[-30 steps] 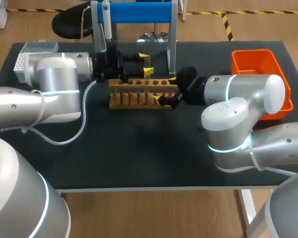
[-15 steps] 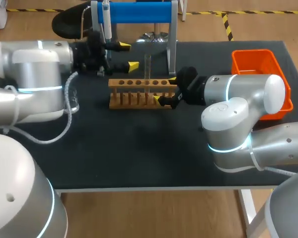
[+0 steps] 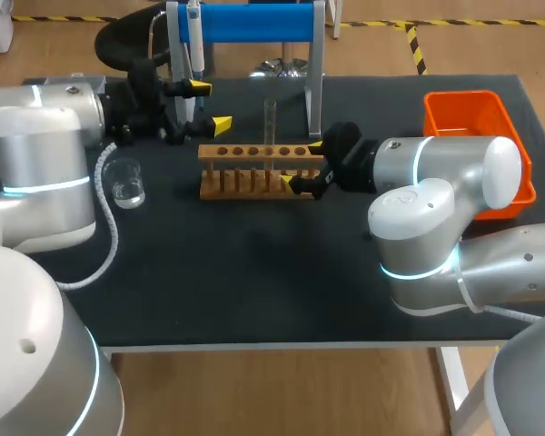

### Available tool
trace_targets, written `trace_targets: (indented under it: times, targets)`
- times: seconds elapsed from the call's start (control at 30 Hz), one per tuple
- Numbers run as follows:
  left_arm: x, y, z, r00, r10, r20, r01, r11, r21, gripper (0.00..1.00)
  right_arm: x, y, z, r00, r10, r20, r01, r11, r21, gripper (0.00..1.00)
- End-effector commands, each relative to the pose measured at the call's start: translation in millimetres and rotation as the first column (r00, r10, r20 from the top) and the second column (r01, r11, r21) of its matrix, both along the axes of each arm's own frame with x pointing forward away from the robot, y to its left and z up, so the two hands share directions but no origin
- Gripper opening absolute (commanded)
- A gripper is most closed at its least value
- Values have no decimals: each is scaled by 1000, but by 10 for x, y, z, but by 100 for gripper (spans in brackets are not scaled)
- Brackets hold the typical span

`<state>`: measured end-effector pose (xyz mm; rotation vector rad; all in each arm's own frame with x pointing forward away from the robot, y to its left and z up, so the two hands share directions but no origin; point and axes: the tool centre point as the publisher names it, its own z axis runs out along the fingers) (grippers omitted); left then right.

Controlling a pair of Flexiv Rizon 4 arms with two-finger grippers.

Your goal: Invert the test tube, pick up the pipette, mount the tip to pipette, aspirate from beaker and dispense into the tube, eject the tip, return the pipette, and cap with the stopper.

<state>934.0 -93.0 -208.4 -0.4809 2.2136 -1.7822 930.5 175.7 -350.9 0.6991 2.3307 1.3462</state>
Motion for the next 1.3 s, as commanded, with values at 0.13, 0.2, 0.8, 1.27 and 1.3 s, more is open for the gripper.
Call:
trace_targets:
  times: [0.13, 0.2, 0.8, 1.27, 1.3]
  targets:
    - [9, -18, -1, 1000, 2, -1, -2, 1000, 2, 100, -1, -2, 6, 1000, 1, -2, -1, 1000, -1, 100]
    - [9, -18, -1, 1000, 2, -1, -2, 1000, 2, 100, -1, -2, 6, 1000, 1, -2, -1, 1000, -1, 100]
    - [220, 1465, -138, 937, 349, 0, -347, 932, 105, 100, -1, -2, 6, 1000, 1, -2, -1, 1000, -1, 100]
    - [375, 2389, -456, 818, 574, -49, -562, 814, 148, 100, -1, -2, 6, 1000, 1, -2, -1, 1000, -1, 100]
    - [394, 2428, -463, 812, 582, -46, -571, 808, 146, 100, -1, -2, 6, 1000, 1, -2, -1, 1000, -1, 100]
